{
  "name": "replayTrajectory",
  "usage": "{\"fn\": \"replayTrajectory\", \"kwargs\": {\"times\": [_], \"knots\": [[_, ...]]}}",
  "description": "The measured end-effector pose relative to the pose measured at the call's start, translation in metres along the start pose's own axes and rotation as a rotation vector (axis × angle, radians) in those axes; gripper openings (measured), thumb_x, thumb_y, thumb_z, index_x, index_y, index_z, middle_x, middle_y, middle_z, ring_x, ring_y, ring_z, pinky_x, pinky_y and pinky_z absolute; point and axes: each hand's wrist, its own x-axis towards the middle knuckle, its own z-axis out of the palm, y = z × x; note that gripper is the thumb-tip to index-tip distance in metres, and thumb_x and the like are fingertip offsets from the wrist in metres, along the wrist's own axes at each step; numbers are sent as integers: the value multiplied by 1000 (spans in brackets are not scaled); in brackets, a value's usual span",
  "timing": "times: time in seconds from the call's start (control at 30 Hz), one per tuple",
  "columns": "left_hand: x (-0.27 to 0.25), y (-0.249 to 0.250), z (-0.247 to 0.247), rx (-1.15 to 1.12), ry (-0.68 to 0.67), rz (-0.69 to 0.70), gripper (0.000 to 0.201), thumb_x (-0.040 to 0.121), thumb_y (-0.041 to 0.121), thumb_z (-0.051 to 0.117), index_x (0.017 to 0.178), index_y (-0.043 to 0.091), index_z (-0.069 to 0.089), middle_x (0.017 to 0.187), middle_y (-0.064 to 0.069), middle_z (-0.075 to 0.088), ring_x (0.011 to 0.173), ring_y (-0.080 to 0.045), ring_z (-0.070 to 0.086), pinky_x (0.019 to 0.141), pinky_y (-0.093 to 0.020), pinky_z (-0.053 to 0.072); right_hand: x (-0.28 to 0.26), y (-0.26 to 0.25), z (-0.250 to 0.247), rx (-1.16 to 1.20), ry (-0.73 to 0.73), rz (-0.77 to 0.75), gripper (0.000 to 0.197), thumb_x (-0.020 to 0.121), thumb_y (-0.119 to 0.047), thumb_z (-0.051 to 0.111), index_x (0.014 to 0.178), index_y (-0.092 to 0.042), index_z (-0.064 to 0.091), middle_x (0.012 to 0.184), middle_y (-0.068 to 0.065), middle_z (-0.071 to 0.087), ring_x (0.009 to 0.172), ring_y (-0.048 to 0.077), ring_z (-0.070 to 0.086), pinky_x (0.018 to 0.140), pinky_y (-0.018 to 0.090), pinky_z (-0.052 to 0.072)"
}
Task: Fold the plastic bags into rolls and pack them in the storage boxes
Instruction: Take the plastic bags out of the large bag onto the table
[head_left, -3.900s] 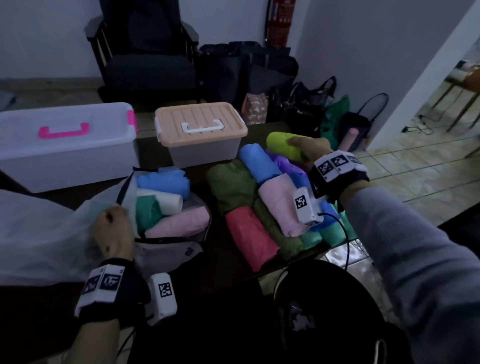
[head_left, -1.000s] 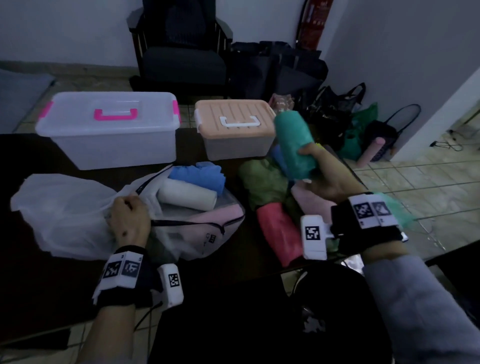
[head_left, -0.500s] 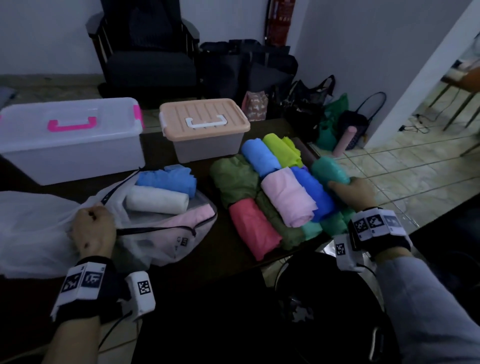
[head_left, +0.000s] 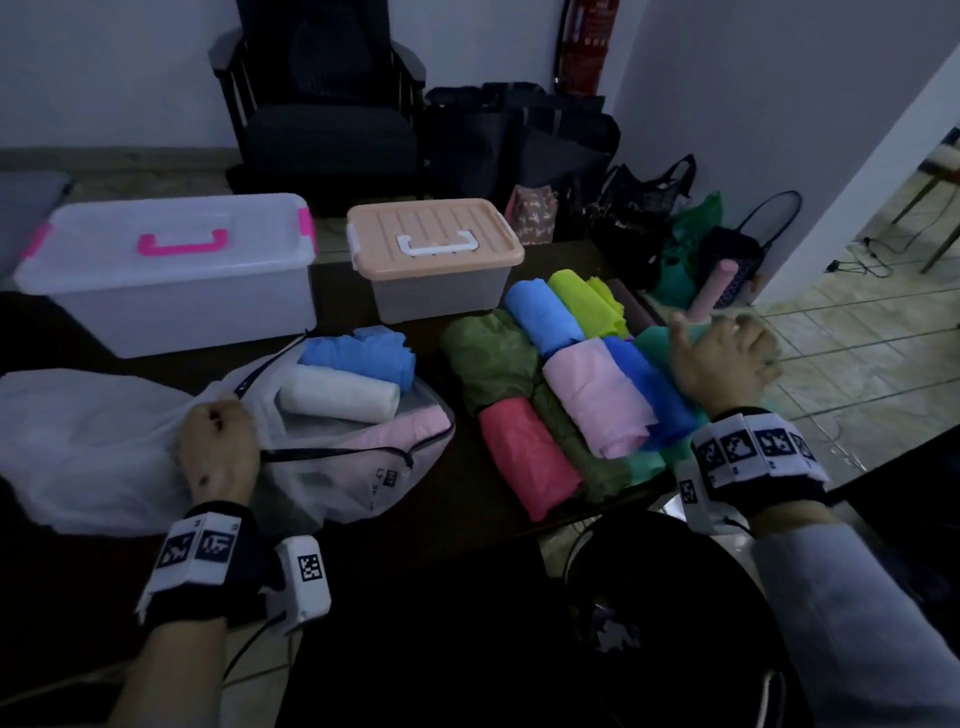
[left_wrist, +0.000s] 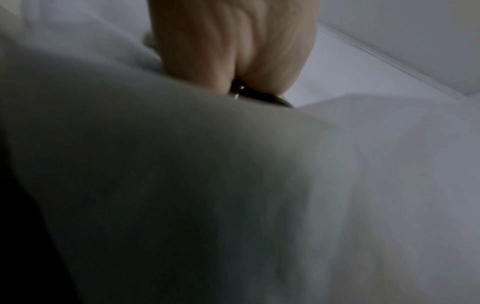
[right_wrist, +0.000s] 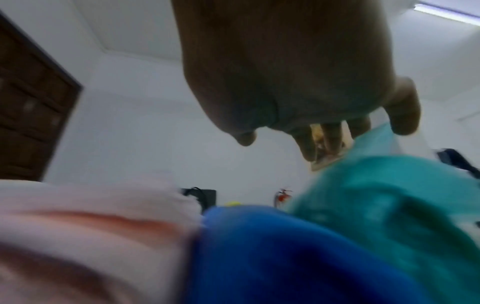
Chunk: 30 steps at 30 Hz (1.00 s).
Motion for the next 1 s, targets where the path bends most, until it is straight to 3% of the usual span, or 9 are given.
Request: {"fn": "replayTrajectory", "kwargs": {"times": [0.1, 0.2, 0.3, 0.37, 0.43, 0.53, 0.73, 0.9, 1.0], "knots": [[-2, -1, -1, -35, 10, -7, 46, 99, 28, 28, 113, -6, 56, 117, -27, 55, 112, -40, 49, 103, -50, 33, -22, -42, 3, 64, 140, -226, 51, 97, -43, 38, 130, -5, 43, 140, 20, 32, 133, 36, 24, 106, 51, 19], [-4, -3, -3, -86, 7, -18, 41, 99, 31, 31, 110, 0, 56, 111, -20, 56, 106, -34, 51, 97, -45, 35, -47, -93, 19, 116, 108, -460, 39, 95, -34, 40, 117, -7, 57, 125, 19, 49, 118, 37, 42, 96, 44, 33], [-8, -5, -5, -113, -29, -9, 32, 99, 32, 34, 101, 8, 55, 97, -11, 53, 90, -23, 48, 85, -38, 37, -80, -133, 40, 263, -235, -803, 30, 89, -22, 44, 96, -6, 68, 100, 15, 67, 96, 33, 60, 85, 38, 46], [-11, -5, -6, -127, -55, 21, 28, 99, 33, 37, 95, 12, 54, 93, -9, 53, 87, -21, 48, 86, -39, 38, -105, -150, 55, 211, -513, -964, 21, 90, -16, 53, 100, -8, 70, 104, 11, 69, 98, 26, 61, 87, 22, 42], [-12, -6, -7, -125, -71, 36, 27, 98, 35, 38, 94, 13, 53, 89, -6, 53, 86, -20, 49, 88, -40, 39, -124, -162, 70, 129, -749, -1032, 21, 91, -13, 57, 108, -5, 67, 112, 11, 66, 104, 24, 59, 87, 18, 38], [-12, -5, -6, -106, -79, 55, 26, 99, 32, 40, 94, 11, 53, 77, 0, 49, 70, -13, 46, 71, -29, 38, -131, -169, 86, -110, -941, -1002, 34, 89, -24, 62, 120, -11, 58, 126, 8, 55, 115, 23, 51, 91, 24, 37], [-9, -7, -3, -54, -90, 72, 26, 98, 32, 40, 95, 10, 55, 75, 0, 50, 63, -7, 43, 70, -29, 33, -134, -165, 88, -356, -885, -1114, 47, 88, -31, 61, 131, -17, 48, 132, 8, 45, 121, 27, 45, 96, 40, 39], [-7, -9, 0, -4, -100, 100, 28, 98, 32, 41, 89, 10, 54, 70, 2, 48, 61, -6, 43, 67, -28, 33, -154, -153, 86, -321, -590, -1237, 50, 84, -34, 61, 126, -13, 44, 125, 9, 45, 116, 28, 45, 85, 38, 37], [-7, -9, 0, 28, -116, 127, 29, 98, 32, 41, 88, 9, 54, 69, 2, 48, 61, -7, 44, 68, -29, 34, -151, -148, 91, -334, -631, -1200, 51, 81, -31, 66, 125, -14, 45, 126, 7, 45, 118, 27, 44, 87, 37, 37]]}}
